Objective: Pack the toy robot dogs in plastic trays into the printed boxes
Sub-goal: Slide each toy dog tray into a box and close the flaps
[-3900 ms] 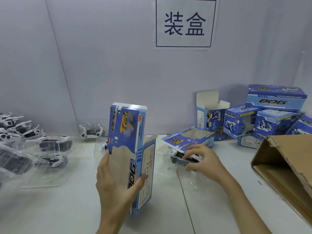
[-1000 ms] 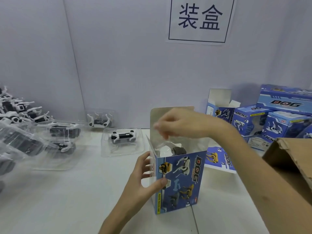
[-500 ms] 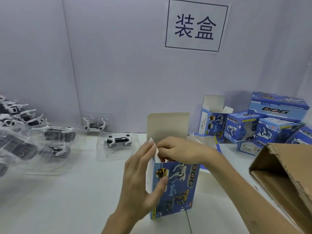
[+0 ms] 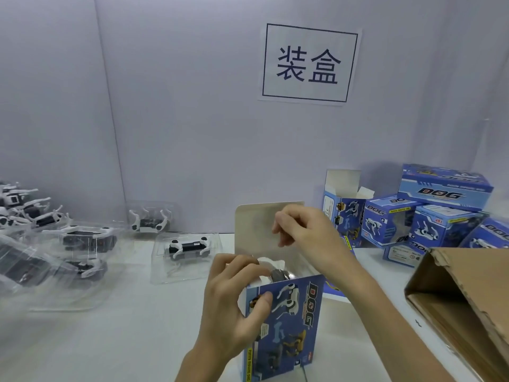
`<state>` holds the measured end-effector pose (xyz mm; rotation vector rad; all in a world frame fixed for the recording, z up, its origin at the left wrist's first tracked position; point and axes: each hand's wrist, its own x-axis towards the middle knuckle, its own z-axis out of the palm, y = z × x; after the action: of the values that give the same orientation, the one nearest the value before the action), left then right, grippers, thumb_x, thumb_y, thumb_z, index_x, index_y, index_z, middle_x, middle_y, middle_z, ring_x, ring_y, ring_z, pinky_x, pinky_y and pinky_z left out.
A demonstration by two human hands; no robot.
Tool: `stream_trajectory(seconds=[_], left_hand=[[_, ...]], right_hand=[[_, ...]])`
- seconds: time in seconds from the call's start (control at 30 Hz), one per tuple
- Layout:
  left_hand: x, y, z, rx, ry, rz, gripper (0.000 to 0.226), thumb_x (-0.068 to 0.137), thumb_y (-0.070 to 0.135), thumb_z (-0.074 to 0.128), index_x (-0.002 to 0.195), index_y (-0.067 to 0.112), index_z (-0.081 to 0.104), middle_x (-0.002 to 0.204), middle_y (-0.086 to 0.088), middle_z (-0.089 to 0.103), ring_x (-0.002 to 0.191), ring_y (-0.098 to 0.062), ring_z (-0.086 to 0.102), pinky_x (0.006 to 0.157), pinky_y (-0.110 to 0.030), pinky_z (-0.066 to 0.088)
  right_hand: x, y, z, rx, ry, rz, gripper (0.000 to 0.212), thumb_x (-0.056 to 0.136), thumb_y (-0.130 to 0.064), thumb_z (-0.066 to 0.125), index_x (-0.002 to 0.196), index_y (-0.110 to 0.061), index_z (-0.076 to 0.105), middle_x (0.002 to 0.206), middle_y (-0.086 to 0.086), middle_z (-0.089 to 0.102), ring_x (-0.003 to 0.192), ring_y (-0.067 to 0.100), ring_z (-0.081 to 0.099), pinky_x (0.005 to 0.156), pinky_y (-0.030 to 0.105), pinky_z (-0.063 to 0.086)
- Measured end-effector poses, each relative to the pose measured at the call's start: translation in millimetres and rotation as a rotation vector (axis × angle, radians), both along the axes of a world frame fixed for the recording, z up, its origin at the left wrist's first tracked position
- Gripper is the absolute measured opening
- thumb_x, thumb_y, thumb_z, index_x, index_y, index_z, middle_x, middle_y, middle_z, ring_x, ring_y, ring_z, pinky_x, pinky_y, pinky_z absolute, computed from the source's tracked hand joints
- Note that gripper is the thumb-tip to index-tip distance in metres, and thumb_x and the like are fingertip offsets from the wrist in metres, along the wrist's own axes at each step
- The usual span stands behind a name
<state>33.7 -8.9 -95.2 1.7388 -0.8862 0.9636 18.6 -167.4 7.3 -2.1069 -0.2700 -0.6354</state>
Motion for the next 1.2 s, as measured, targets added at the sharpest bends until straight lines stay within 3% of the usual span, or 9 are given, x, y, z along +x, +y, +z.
stream_trajectory(seconds=[0.1, 0.2, 0.3, 0.47, 0.67, 0.77, 0.93, 1.07, 1.2], left_hand=[[0, 1, 4, 0.0, 0.009, 0.001, 0.025, 0.078, 0.036, 0.058, 0.081, 0.014, 0.071, 0.094, 0.02, 0.064, 0.099, -0.007, 0.047, 0.086, -0.004, 0.033], [-3, -4, 0, -0.063, 0.021, 0.009, 0.024, 0.076, 0.033, 0.058, 0.077, 0.012, 0.069, 0.09, 0.016, 0.064, 0.099, -0.009, 0.048, 0.085, -0.006, 0.034], [-1, -7, -2, -0.121, 0.017, 0.008, 0.022, 0.075, 0.031, 0.057, 0.076, 0.011, 0.068, 0.09, 0.017, 0.063, 0.101, -0.01, 0.049, 0.085, -0.008, 0.036], [-2, -9, -3, -0.158, 0.009, 0.029, 0.025, 0.075, 0.031, 0.057, 0.074, 0.008, 0.068, 0.091, 0.018, 0.061, 0.103, -0.007, 0.049, 0.086, -0.008, 0.036], [-1, -8, -3, -0.129, 0.012, 0.025, 0.028, 0.076, 0.034, 0.057, 0.074, 0.008, 0.068, 0.09, 0.015, 0.063, 0.103, -0.004, 0.049, 0.089, -0.005, 0.034], [-1, -11, -5, -0.117, 0.021, 0.014, 0.026, 0.077, 0.033, 0.058, 0.074, 0.01, 0.067, 0.089, 0.013, 0.064, 0.103, -0.008, 0.05, 0.089, -0.007, 0.034], [-1, -9, -6, -0.117, 0.023, -0.015, 0.023, 0.078, 0.031, 0.058, 0.076, 0.01, 0.067, 0.09, 0.015, 0.063, 0.103, -0.01, 0.051, 0.089, -0.01, 0.035], [-1, -7, -7, -0.127, 0.034, -0.012, 0.026, 0.079, 0.033, 0.057, 0.076, 0.009, 0.068, 0.091, 0.014, 0.064, 0.104, -0.009, 0.051, 0.09, -0.007, 0.035], [0, -7, -5, -0.15, 0.024, -0.012, 0.025, 0.078, 0.031, 0.058, 0.077, 0.008, 0.069, 0.095, 0.017, 0.063, 0.104, -0.01, 0.051, 0.09, -0.008, 0.036]], right_hand=[[-14, -18, -10, -0.023, -0.113, -0.229, 0.014, 0.087, -0.018, 0.07, 0.093, -0.031, 0.065, 0.093, -0.014, 0.062, 0.089, 0.001, 0.058, 0.075, 0.011, 0.042], [-21, -30, -30, 0.143, 0.082, -0.321, 0.029, 0.084, -0.013, 0.074, 0.104, -0.028, 0.061, 0.107, -0.007, 0.062, 0.098, 0.01, 0.058, 0.08, 0.028, 0.048], [-24, -21, -48, 0.325, 0.1, -0.261, 0.027, 0.084, -0.005, 0.068, 0.096, -0.029, 0.067, 0.099, -0.008, 0.07, 0.095, 0.017, 0.065, 0.081, 0.038, 0.057], [-25, -12, -55, 0.276, -0.085, -0.276, 0.034, 0.085, -0.002, 0.065, 0.088, -0.036, 0.068, 0.088, -0.031, 0.066, 0.086, -0.006, 0.061, 0.065, 0.008, 0.046], [-21, -8, -64, 0.513, -0.038, -0.228, 0.042, 0.084, -0.002, 0.067, 0.083, -0.044, 0.072, 0.087, -0.026, 0.07, 0.085, 0.005, 0.065, 0.07, 0.033, 0.055], [-22, -6, -66, 0.643, -0.018, -0.188, 0.041, 0.073, -0.01, 0.069, 0.083, -0.05, 0.073, 0.088, -0.022, 0.072, 0.085, 0.012, 0.067, 0.059, 0.029, 0.056], [-15, 0, -69, 0.759, -0.036, -0.26, 0.058, 0.077, 0.014, 0.053, 0.087, -0.04, 0.073, 0.087, -0.024, 0.07, 0.081, 0.011, 0.064, 0.05, 0.026, 0.053], [-14, 9, -67, 0.594, -0.106, -0.338, 0.045, 0.082, 0.003, 0.053, 0.086, -0.038, 0.071, 0.086, -0.03, 0.067, 0.089, 0.008, 0.063, 0.068, 0.04, 0.059], [-23, 12, -74, 0.193, -0.16, -0.292, 0.017, 0.085, -0.041, 0.049, 0.086, -0.035, 0.065, 0.101, -0.022, 0.058, 0.098, -0.001, 0.058, 0.074, 0.02, 0.045]])
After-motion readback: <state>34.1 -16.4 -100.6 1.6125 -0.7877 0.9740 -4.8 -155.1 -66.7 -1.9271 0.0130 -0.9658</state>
